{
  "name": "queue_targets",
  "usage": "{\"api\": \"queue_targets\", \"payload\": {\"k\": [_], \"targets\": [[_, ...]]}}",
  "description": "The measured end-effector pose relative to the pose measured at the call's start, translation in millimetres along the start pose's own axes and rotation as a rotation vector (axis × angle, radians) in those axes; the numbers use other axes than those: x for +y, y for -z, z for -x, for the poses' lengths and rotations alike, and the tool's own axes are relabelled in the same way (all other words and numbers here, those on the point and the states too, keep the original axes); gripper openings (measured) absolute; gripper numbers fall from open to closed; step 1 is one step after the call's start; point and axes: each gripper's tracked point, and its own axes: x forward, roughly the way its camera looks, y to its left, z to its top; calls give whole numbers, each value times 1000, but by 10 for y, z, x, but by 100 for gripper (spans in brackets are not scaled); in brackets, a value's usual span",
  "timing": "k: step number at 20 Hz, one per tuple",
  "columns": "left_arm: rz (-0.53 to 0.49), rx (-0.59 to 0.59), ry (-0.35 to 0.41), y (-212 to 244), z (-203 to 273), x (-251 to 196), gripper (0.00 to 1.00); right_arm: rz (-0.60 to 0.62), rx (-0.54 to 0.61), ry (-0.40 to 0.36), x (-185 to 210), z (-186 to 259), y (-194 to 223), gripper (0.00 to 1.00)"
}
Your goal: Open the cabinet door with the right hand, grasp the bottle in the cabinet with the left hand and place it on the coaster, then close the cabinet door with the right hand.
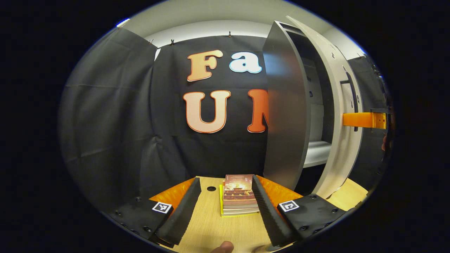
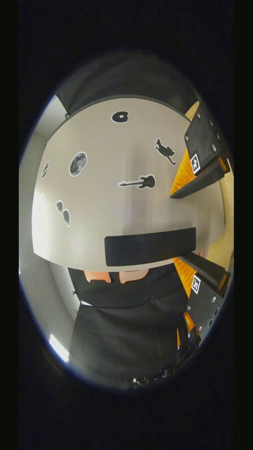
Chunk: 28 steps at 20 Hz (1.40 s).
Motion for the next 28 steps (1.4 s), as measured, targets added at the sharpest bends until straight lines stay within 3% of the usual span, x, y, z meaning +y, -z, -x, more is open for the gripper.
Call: {"api": "queue_targets", "payload": {"k": [9,20,28], "targets": [[19,34,28,91,-279,31,95,73,-56,132,-80,-218,86,91],[22,26,23,-39,-183,-18,95,13,-23,119,-87,-296,171,91],[11,2,-4,-271,276,-94,95,0,-52,82,-30,434,46,92]]}}
